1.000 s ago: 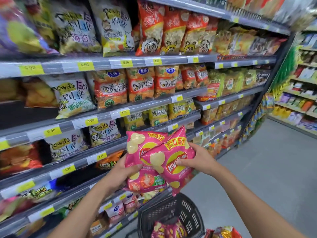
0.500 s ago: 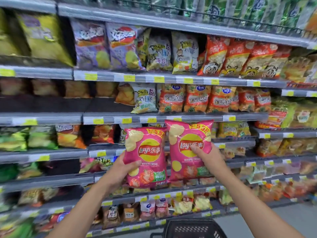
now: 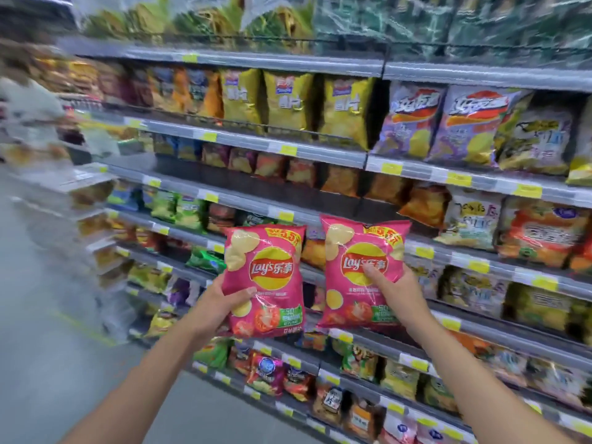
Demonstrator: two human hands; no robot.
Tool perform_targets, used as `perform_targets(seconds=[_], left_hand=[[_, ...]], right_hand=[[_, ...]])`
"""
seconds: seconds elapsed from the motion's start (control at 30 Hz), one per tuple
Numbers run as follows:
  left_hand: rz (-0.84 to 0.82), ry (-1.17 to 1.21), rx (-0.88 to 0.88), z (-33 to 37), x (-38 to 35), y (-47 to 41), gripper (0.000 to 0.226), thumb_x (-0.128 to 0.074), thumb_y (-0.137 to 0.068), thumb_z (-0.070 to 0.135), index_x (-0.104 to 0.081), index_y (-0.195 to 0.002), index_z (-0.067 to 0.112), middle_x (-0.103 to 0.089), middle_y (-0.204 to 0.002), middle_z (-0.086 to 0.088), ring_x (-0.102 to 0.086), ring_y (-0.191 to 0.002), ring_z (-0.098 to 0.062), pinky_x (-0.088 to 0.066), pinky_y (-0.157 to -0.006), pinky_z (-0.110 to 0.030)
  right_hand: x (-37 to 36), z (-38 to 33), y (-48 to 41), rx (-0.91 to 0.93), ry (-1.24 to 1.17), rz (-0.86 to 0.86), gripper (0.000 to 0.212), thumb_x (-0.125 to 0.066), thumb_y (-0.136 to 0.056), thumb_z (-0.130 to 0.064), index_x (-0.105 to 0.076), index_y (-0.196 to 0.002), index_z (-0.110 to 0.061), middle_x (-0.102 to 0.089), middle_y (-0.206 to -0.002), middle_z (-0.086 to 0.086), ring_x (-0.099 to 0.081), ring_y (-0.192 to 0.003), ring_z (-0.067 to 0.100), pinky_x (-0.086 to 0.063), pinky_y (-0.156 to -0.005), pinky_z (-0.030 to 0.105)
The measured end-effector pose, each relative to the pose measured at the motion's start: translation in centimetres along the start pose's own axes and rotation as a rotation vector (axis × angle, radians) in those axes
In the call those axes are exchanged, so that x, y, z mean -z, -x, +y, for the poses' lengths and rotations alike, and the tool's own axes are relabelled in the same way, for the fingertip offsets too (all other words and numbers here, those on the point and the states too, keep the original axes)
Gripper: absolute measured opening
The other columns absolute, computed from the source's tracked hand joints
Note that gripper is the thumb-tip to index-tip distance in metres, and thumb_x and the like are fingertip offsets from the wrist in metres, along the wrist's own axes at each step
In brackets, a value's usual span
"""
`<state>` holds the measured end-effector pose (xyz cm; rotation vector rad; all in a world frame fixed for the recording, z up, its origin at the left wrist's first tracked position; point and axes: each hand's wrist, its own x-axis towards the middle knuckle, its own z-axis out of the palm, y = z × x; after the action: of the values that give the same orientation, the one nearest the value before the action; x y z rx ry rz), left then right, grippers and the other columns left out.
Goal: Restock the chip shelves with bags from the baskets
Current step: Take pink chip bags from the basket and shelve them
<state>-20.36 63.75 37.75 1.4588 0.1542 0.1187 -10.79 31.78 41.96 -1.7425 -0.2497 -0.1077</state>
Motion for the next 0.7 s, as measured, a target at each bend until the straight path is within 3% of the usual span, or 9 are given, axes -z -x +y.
perform_targets(seconds=[0.1,0.2,0.33,0.47,0.57,0.6,0.7], left_hand=[[0.131,0.002,-0.018,0.8,7.9,2.2,0.040,-0.074,-0.091,0.008,-0.061,-0.127,0.020,-0.080,-0.106,-0.007,-0.079,-0.091,-0.027,-0.064,-0.067,-0.036],[0.222,-0.014,-0.010,1.2,15.3,4.9,0.044,-0.079,-0.090,0.016,-0.061,-0.130,0.020,-0.079,-0.111,-0.010,-0.078,-0.093,-0.030,-0.064,-0.067,-0.040],[0.332,0.001,-0.005,1.6,23.8,9.0,0.069,-0.087,-0.074,0.028,-0.058,-0.136,0.019,-0.076,-0.121,-0.013,-0.075,-0.105,-0.038,-0.058,-0.093,-0.063],[0.441,-0.005,-0.015,1.8,30.2,12.9,0.063,-0.088,-0.076,0.028,-0.060,-0.131,0.022,-0.077,-0.118,-0.010,-0.075,-0.105,-0.037,-0.058,-0.095,-0.061],[0.523,-0.005,-0.028,2.0,34.3,15.4,0.046,-0.079,-0.089,0.020,-0.059,-0.130,0.024,-0.079,-0.114,-0.005,-0.077,-0.101,-0.031,-0.062,-0.087,-0.053],[0.556,-0.002,-0.030,2.0,35.7,16.1,0.042,-0.075,-0.092,0.018,-0.058,-0.130,0.025,-0.079,-0.113,-0.003,-0.077,-0.100,-0.030,-0.063,-0.086,-0.050],[0.645,-0.003,-0.032,1.9,39.7,17.8,0.042,-0.073,-0.096,0.018,-0.057,-0.133,0.027,-0.078,-0.116,-0.002,-0.077,-0.103,-0.028,-0.063,-0.088,-0.051]], right_hand=[[-8.2,-1.2,-0.3,0.039,-0.018,-0.087,0.023,-0.076,-0.089,-0.034,-0.066,-0.109,-0.027,-0.077,-0.094,-0.010,-0.075,-0.077,0.003,-0.054,-0.059,0.014],[-16.2,-2.1,-0.1,0.067,-0.028,-0.169,0.024,-0.076,-0.089,-0.035,-0.065,-0.110,-0.031,-0.077,-0.092,-0.016,-0.074,-0.080,0.001,-0.054,-0.060,0.013],[-26.4,-2.7,0.6,0.096,-0.037,-0.290,0.020,-0.074,-0.090,-0.034,-0.068,-0.107,-0.027,-0.077,-0.088,-0.017,-0.073,-0.080,-0.001,-0.059,-0.072,0.019],[-35.4,-3.5,1.5,0.121,-0.028,-0.433,0.031,-0.074,-0.088,-0.049,-0.071,-0.113,-0.031,-0.079,-0.098,-0.012,-0.075,-0.088,0.008,-0.059,-0.077,0.031],[-41.5,-4.5,1.8,0.142,-0.035,-0.507,0.031,-0.073,-0.089,-0.048,-0.071,-0.113,-0.029,-0.078,-0.098,-0.012,-0.073,-0.084,0.001,-0.053,-0.067,0.015],[-43.5,-4.8,1.8,0.148,-0.030,-0.529,0.033,-0.073,-0.087,-0.050,-0.071,-0.113,-0.029,-0.078,-0.098,-0.011,-0.073,-0.084,0.001,-0.052,-0.067,0.015],[-49.4,-5.5,1.6,0.145,-0.039,-0.615,0.038,-0.074,-0.084,-0.052,-0.071,-0.113,-0.027,-0.079,-0.097,-0.009,-0.074,-0.085,0.006,-0.056,-0.073,0.028]])
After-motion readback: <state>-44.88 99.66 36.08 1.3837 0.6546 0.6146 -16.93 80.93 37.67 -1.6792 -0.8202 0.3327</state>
